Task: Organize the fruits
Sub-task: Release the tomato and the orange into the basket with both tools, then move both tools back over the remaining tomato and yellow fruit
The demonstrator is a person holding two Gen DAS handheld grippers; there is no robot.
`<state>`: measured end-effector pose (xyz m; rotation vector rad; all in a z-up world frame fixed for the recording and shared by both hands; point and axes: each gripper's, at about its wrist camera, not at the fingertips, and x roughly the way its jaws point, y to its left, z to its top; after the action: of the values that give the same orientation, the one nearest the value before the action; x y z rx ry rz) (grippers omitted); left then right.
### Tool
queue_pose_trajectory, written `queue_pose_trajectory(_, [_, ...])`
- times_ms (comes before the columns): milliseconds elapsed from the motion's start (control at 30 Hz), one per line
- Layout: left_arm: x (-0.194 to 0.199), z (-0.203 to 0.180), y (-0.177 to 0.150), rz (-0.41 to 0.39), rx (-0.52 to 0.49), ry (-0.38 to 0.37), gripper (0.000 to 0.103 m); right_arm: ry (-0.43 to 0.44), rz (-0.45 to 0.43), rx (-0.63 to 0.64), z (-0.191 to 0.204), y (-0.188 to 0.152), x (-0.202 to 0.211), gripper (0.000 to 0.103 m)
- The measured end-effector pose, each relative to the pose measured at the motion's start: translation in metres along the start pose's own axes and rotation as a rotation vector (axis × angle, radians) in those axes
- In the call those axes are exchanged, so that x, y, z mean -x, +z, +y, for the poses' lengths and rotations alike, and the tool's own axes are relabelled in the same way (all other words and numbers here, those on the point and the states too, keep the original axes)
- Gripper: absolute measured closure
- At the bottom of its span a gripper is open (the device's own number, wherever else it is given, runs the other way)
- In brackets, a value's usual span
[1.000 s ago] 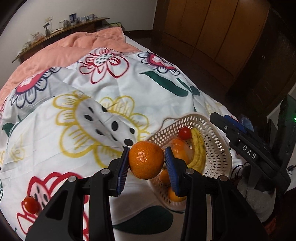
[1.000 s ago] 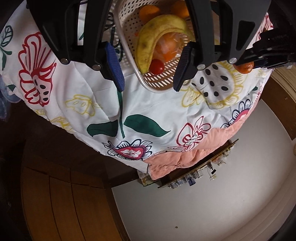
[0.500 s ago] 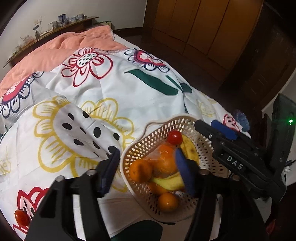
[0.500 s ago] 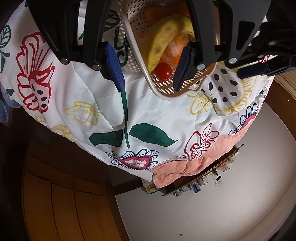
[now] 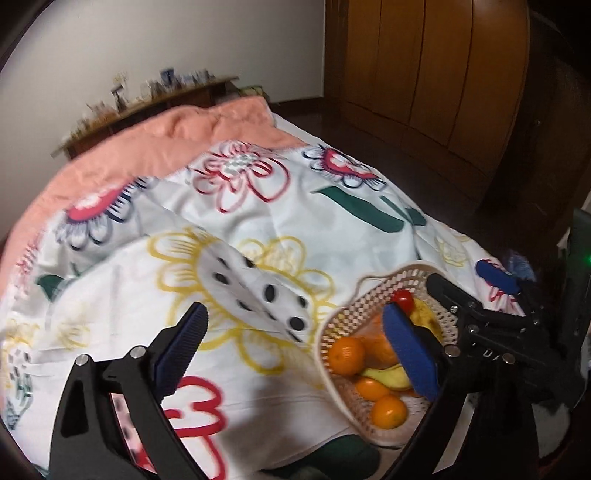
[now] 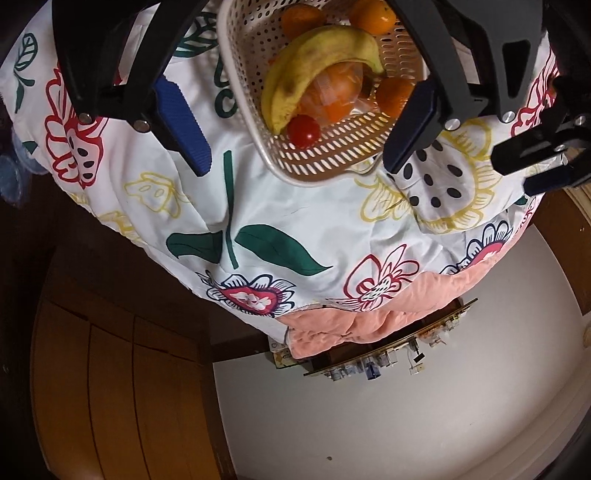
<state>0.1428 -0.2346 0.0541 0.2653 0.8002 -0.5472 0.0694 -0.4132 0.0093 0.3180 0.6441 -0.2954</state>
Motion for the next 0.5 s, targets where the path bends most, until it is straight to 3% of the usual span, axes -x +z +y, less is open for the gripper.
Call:
queue_pose_trajectory(333, [0.026,0.032,-0.012,-0.031,0.083,0.015,0.003,0.09,0.005,0.066,0.044,-0.001,0.013,0.01])
queue_pose_trajectory(500, [0.04,0.054,-0.023,-0.043,0.123,0.088,0.003,0.156,0.045,0.047,0.059,-0.005,0.016,0.01])
